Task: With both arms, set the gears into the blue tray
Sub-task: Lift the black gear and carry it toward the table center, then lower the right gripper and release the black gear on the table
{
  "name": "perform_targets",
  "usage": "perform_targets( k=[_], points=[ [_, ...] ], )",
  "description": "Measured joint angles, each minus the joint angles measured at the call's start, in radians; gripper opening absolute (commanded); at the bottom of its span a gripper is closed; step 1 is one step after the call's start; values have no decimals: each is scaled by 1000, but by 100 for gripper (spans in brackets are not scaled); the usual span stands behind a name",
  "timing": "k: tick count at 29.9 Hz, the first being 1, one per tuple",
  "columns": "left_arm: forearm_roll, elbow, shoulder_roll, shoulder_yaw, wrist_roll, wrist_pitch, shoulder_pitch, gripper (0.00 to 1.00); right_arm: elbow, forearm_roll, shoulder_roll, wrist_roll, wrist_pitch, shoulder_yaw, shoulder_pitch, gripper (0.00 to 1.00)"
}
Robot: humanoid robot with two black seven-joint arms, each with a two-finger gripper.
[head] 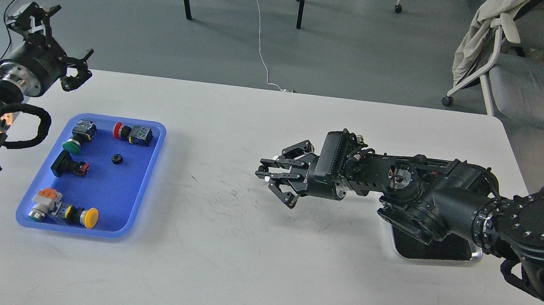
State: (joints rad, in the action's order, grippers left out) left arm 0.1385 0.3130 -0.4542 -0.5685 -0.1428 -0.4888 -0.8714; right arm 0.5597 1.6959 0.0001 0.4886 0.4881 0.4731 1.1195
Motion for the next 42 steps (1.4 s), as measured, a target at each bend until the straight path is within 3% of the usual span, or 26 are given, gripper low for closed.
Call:
perform_targets(
  k=[13,21,30,34,42],
  points=[
    [0,29,9,-8,0,0,-3,98,30,-1,0,0,1,-1,-25,2],
    [1,36,11,-7,-3,0,-3,99,28,-1,0,0,1,-10,-28,29],
    [0,37,6,-8,-7,0,-3,99,28,-2,0,0,1,-19,-36,33],
    [1,37,1,-8,-9,0,-3,99,28,-3,0,0,1,-19,-36,54],
    [1,37,-3,-3,-11,0,-1,99,15,-20,0,0,1,-147,-30,71]
  ],
)
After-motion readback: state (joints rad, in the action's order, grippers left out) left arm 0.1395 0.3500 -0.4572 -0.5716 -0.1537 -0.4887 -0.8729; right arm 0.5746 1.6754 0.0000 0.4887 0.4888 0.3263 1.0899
